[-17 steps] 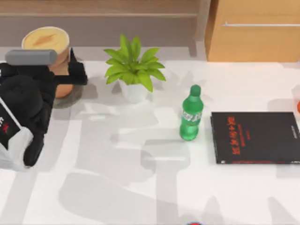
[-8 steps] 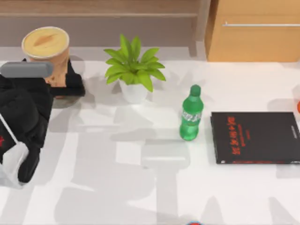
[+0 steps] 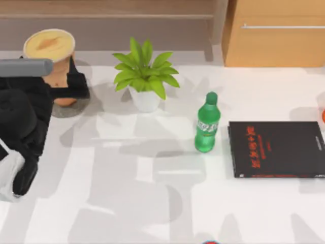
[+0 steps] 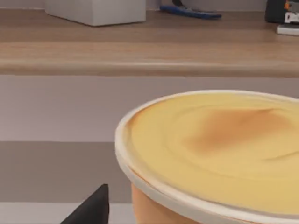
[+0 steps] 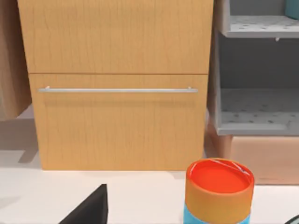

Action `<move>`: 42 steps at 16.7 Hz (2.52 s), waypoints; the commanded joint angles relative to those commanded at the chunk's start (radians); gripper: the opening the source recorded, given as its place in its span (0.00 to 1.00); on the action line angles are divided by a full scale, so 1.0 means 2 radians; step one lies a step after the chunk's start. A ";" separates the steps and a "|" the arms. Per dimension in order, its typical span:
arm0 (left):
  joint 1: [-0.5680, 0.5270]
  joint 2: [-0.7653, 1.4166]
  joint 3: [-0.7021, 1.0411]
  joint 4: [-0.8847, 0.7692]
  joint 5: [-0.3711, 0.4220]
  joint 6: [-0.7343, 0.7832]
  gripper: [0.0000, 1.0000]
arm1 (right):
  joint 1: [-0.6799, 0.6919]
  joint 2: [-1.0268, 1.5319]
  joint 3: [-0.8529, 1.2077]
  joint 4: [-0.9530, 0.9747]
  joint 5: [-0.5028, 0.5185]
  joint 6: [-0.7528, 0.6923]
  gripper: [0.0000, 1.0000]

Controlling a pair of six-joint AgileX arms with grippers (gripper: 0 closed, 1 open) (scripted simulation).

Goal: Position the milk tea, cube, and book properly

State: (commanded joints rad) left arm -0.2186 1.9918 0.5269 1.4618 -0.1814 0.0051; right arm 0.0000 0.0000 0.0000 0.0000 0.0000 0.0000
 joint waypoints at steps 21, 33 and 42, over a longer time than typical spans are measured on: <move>0.046 -0.091 0.133 -0.234 -0.033 0.046 1.00 | 0.000 0.000 0.000 0.000 0.000 0.000 1.00; 0.161 -0.091 0.402 -0.868 -0.004 0.127 1.00 | 0.000 0.000 0.000 0.000 0.000 0.000 1.00; 0.168 -0.062 0.455 -1.254 0.075 0.139 1.00 | 0.000 0.000 0.000 0.000 0.000 0.000 1.00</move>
State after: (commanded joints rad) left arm 0.1172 1.8685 1.4362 -1.0457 -0.0324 0.2826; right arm 0.0000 0.0000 0.0000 0.0000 0.0000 0.0000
